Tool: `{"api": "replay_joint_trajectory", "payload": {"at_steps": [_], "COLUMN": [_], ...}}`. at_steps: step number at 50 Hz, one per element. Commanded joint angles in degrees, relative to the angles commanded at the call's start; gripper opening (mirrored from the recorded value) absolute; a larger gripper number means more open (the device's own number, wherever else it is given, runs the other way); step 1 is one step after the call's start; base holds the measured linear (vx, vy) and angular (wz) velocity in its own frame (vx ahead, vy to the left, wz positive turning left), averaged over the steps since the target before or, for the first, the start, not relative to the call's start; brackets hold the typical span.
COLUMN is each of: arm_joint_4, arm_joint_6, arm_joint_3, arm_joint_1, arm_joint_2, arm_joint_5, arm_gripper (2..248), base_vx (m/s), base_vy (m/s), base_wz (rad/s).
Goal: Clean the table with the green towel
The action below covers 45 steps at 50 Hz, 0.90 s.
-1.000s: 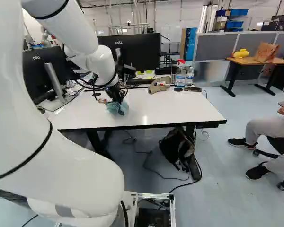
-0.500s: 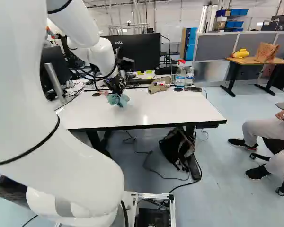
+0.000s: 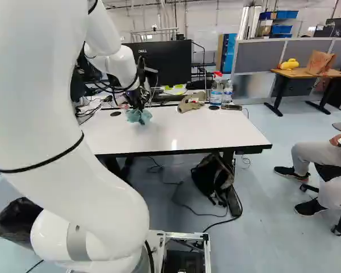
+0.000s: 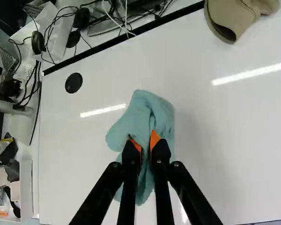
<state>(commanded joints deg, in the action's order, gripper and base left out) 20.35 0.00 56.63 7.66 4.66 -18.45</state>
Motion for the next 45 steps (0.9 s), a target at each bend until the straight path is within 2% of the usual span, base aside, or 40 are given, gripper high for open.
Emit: {"api": "replay_joint_trajectory", "payload": {"at_steps": [29,45], "arm_joint_4": [0.0,0.0], "arm_joint_6": [0.0,0.0], "arm_joint_3": [7.92,12.63], "arm_joint_1": [3.91,5.83], "arm_joint_2": [7.23,12.97], "arm_joint_5": [0.0,0.0], "arm_gripper": [41,41], "base_vx": [0.0,0.0], "base_vy": [0.0,0.0], "base_wz": [0.0,0.0]}}
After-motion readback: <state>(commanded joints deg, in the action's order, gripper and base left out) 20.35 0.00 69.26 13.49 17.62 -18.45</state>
